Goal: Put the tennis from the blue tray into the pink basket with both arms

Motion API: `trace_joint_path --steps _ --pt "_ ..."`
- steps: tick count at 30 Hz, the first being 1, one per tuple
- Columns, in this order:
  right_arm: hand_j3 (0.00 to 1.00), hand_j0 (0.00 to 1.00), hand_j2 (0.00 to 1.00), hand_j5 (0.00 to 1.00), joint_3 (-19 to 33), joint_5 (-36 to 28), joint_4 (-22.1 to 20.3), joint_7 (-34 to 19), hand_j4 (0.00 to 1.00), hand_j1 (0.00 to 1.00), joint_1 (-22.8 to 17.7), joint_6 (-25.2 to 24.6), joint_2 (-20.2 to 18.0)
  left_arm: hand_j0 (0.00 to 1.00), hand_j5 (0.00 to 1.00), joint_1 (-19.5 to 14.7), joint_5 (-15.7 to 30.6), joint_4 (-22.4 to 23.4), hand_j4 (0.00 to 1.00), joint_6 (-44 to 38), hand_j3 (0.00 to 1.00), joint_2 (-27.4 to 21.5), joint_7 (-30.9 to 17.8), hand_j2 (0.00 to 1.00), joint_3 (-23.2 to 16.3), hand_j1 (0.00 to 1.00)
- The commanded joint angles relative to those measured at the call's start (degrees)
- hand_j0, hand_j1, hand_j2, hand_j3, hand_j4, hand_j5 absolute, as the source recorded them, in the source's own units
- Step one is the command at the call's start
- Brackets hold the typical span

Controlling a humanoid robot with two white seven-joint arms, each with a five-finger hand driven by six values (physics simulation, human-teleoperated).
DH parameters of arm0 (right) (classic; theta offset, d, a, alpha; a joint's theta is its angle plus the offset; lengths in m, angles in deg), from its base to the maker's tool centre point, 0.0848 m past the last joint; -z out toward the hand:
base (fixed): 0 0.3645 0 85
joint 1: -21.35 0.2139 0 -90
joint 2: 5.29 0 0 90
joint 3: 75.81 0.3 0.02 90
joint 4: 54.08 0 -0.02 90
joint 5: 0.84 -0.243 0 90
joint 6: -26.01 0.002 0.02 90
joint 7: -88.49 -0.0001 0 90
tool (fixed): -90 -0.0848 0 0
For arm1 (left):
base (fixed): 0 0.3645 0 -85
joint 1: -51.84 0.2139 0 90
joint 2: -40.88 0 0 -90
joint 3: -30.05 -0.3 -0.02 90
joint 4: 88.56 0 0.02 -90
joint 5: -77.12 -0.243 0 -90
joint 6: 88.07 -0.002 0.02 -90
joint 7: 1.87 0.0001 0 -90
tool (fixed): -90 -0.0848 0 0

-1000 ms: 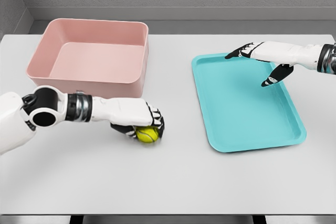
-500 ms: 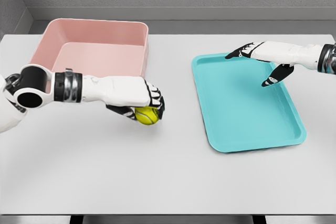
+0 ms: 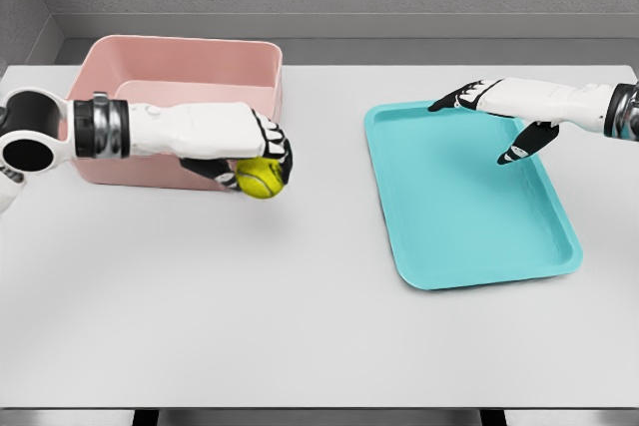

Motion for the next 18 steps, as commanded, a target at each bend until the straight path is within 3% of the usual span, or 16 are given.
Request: trace_joint_path --steps 1,18 --pt "1.00 1.00 1.00 1.00 0.06 -0.38 -0.03 0.02 1.00 1.00 0.00 -0.16 -0.13 0.50 0.50 0.00 0.50 1.20 0.50 -0.15 0.50 -0.01 0.03 0.50 0.23 0.50" --pt "1.00 1.00 1.00 1.00 0.06 -0.38 -0.03 0.02 1.00 1.00 0.00 -0.16 -0.13 0.50 0.50 -2.99 2.52 5.51 0.50 0.21 0.50 -0.01 0.12 0.50 1.55 0.50"
